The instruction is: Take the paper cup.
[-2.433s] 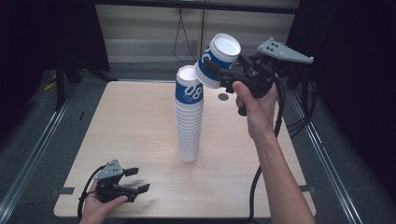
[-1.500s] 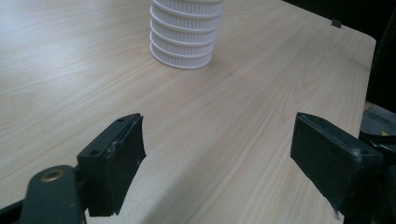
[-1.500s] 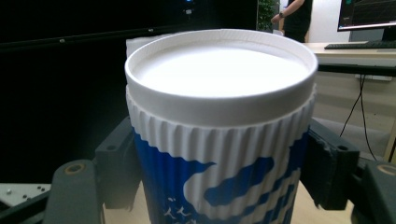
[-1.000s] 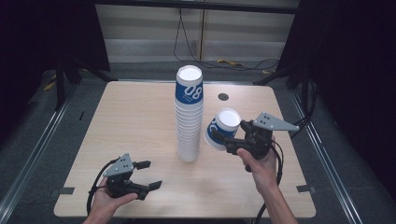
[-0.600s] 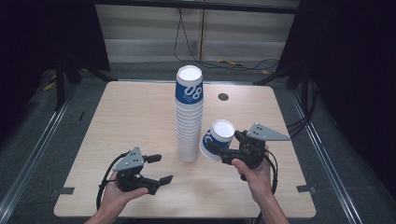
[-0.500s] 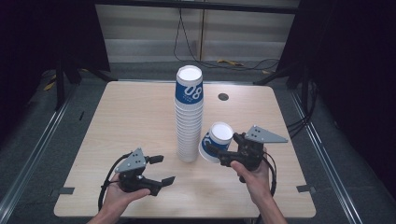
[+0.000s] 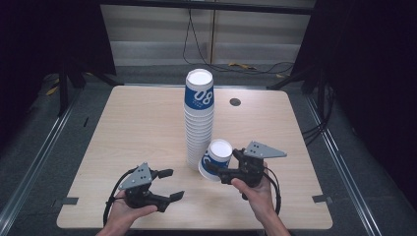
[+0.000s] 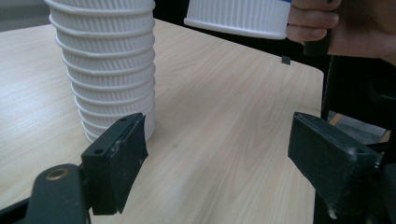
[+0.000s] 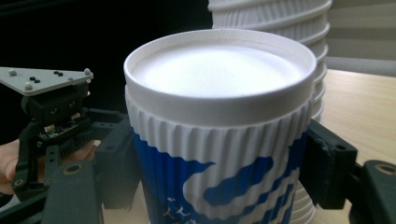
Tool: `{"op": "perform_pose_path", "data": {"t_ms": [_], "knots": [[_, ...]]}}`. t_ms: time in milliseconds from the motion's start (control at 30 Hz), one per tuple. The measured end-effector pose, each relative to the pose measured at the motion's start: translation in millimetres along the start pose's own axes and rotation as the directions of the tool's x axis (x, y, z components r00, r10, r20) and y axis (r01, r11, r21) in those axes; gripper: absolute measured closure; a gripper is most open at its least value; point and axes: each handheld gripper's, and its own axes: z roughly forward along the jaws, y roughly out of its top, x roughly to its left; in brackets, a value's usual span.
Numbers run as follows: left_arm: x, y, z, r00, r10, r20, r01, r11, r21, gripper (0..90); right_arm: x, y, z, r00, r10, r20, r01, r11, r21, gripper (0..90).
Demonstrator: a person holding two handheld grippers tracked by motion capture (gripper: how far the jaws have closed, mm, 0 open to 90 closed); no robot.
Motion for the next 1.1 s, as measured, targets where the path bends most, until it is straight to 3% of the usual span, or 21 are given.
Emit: {"op": "perform_pose_path", "data": {"t_ms": [333, 800, 1100], "knots": [[0.4, -3.6, -2.5, 0.9995, -0.032, 0.004, 0.032, 0.9991, -0.027, 16.0, 5.0, -13.7, 10.4, 0.9984, 0.032, -0.047, -0.033, 0.999, -0.003, 25.5], [-3.7, -5.7, 1.4, 0.9989, -0.027, 0.038, 0.028, 0.9989, -0.037, 15.7, 14.3, -23.6, 21.8, 0.9923, 0.051, -0.113, -0.052, 0.999, -0.009, 25.6], [-4.2, -6.6, 2.3, 0.9989, -0.027, 0.040, 0.028, 0.9989, -0.038, 15.7, 21.2, -32.7, 32.8, 0.9869, 0.066, -0.147, -0.064, 0.998, 0.023, 25.6]]}}
